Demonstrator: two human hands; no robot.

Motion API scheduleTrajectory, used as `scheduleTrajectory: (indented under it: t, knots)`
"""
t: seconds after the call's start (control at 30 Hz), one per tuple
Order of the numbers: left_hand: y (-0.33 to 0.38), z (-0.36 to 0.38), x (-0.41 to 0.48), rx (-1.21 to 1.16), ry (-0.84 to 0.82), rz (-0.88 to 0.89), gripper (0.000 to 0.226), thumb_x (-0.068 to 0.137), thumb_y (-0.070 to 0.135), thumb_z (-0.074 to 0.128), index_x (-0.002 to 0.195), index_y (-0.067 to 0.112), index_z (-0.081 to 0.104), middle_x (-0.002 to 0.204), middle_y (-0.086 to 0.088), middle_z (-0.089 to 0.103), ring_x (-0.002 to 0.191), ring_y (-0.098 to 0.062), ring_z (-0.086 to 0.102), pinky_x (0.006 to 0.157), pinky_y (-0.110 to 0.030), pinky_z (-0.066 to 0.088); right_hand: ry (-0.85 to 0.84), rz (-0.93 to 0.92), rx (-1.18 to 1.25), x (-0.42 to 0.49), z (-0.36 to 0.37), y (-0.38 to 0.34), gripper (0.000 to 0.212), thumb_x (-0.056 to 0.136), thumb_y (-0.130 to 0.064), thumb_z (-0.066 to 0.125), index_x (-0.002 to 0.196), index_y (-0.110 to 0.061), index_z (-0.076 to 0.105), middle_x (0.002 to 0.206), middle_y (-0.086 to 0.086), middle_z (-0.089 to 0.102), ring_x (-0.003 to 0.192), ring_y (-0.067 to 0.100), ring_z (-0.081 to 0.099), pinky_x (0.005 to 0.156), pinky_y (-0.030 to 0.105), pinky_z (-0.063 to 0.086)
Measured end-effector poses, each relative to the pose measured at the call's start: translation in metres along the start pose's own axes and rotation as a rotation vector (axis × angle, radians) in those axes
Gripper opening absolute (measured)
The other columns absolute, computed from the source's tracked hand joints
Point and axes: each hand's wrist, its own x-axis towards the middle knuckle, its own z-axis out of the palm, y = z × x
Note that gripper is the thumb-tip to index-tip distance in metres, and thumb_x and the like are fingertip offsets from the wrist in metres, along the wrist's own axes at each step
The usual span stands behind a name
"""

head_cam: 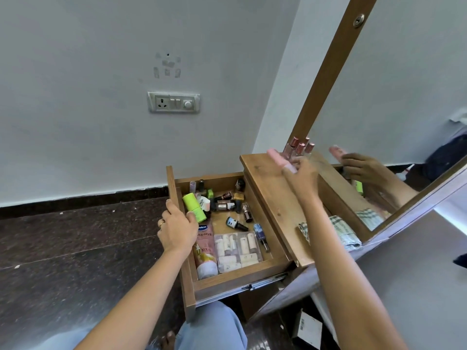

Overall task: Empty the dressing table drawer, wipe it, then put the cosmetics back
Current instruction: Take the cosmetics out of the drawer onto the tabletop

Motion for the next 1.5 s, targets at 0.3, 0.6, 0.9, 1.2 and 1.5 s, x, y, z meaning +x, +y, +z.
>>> scheduleTrajectory:
  t: [0.3,0.6,0.9,1.2,1.5]
  knots:
    - [0.002,-0.001,-0.002,-0.013,0.009,-0.008,0.062,0.096,0.032,0.049,0.146,0.005,0.023,0.133,-0.022,0.048,0.118,-0.041,0.049,0.086,-0.051,0.047,-0.153,-0.091,-0.375,0.062,-0.049,-0.02,0.027,0.074,-0.003,0.065,0.101,-0.008,0.067,0.105,0.011,0.065,0.087,0.016,0.051,0.07,0.022,0.037]
    - [0.001,0.001,-0.001,-0.017,0.009,-0.014,0.061,0.096,0.032,0.049,0.145,0.006,0.024,0.133,-0.022,0.047,0.117,-0.04,0.05,0.085,-0.05,0.048,-0.423,0.025,-0.673,0.071,-0.041,-0.022,0.032,0.075,-0.005,0.075,0.105,-0.003,0.064,0.106,0.011,0.062,0.088,0.02,0.056,0.062,0.024,0.045]
    - [0.001,0.001,0.001,-0.016,0.015,-0.019,0.061,0.095,0.032,0.05,0.144,0.006,0.025,0.132,-0.023,0.048,0.116,-0.042,0.05,0.086,-0.051,0.048,-0.442,-0.119,-0.76,0.085,-0.043,-0.026,0.029,0.079,0.004,0.065,0.101,-0.014,0.071,0.106,0.007,0.06,0.085,0.017,0.051,0.055,0.019,0.038]
    - [0.003,0.003,0.002,-0.02,0.016,-0.019,0.06,0.096,0.032,0.05,0.144,0.006,0.025,0.132,-0.022,0.048,0.116,-0.04,0.05,0.085,-0.05,0.049,-0.385,-0.351,-0.92,0.099,-0.045,-0.021,0.024,0.084,0.001,0.061,0.097,-0.016,0.072,0.104,0.006,0.069,0.097,0.022,0.063,0.074,0.027,0.048]
    - [0.003,0.003,0.003,-0.006,0.015,-0.015,0.06,0.095,0.032,0.05,0.143,0.005,0.026,0.129,-0.021,0.05,0.115,-0.039,0.052,0.083,-0.05,0.05,-0.363,-0.408,-1.048,0.108,-0.042,-0.018,0.03,0.087,0.001,0.058,0.106,-0.017,0.071,0.109,0.007,0.067,0.101,0.025,0.063,0.081,0.031,0.051]
